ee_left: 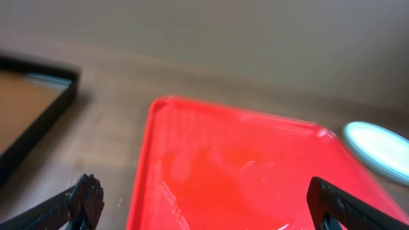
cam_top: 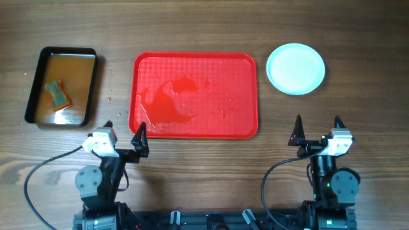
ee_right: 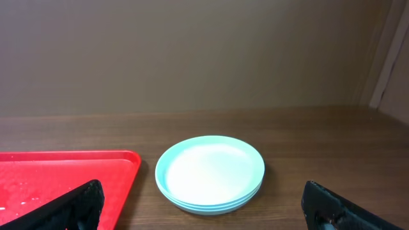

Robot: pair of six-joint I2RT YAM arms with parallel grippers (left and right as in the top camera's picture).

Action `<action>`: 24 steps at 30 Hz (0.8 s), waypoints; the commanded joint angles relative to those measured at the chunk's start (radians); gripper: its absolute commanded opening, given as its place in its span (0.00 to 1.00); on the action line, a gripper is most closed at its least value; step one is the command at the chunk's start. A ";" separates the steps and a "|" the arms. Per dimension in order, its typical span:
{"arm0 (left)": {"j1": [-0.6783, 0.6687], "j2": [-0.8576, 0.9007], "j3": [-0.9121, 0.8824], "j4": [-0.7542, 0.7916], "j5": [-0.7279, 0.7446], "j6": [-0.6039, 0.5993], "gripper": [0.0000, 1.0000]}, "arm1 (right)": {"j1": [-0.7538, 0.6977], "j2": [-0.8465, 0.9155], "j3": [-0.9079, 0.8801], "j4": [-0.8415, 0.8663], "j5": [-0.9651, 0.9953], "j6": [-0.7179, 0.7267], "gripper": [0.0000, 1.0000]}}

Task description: Clean dirty plates on tray and stack at the side

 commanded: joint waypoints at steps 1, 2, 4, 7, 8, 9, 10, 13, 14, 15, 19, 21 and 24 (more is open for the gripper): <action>-0.046 -0.068 -0.005 -0.023 -0.200 -0.061 1.00 | -0.004 -0.008 -0.001 0.003 -0.012 -0.017 1.00; -0.062 -0.088 -0.005 -0.026 -0.230 -0.061 1.00 | -0.004 -0.008 -0.001 0.003 -0.012 -0.017 1.00; -0.083 -0.123 -0.005 -0.029 -0.264 -0.061 1.00 | -0.004 -0.008 -0.001 0.003 -0.012 -0.017 1.00; -0.099 -0.150 -0.005 -0.031 -0.264 -0.061 1.00 | -0.004 -0.008 -0.001 0.003 -0.012 -0.017 1.00; -0.100 -0.150 -0.005 -0.031 -0.265 -0.061 1.00 | -0.004 -0.008 -0.001 0.003 -0.012 -0.017 1.00; -0.100 -0.150 -0.005 -0.031 -0.265 -0.060 1.00 | -0.004 -0.008 -0.001 0.003 -0.012 -0.017 1.00; -0.100 -0.150 -0.005 -0.031 -0.264 -0.041 1.00 | -0.004 -0.008 -0.001 0.003 -0.012 -0.017 1.00; -0.103 -0.150 -0.005 -0.031 -0.257 0.037 1.00 | -0.004 -0.008 -0.001 0.003 -0.012 -0.017 1.00; -0.103 -0.150 -0.005 -0.031 -0.257 0.066 1.00 | -0.004 -0.008 -0.001 0.003 -0.012 -0.017 1.00; -0.103 -0.150 -0.005 -0.031 -0.257 0.090 1.00 | -0.004 -0.008 -0.001 0.003 -0.012 -0.016 1.00; -0.103 -0.150 -0.005 -0.031 -0.266 0.223 1.00 | -0.004 -0.008 -0.001 0.003 -0.012 -0.017 1.00; -0.103 -0.150 -0.005 -0.031 -0.274 0.225 1.00 | -0.004 -0.008 -0.001 0.003 -0.012 -0.017 1.00; -0.103 -0.150 -0.005 -0.031 -0.280 0.227 1.00 | -0.004 -0.008 -0.001 0.003 -0.012 -0.017 1.00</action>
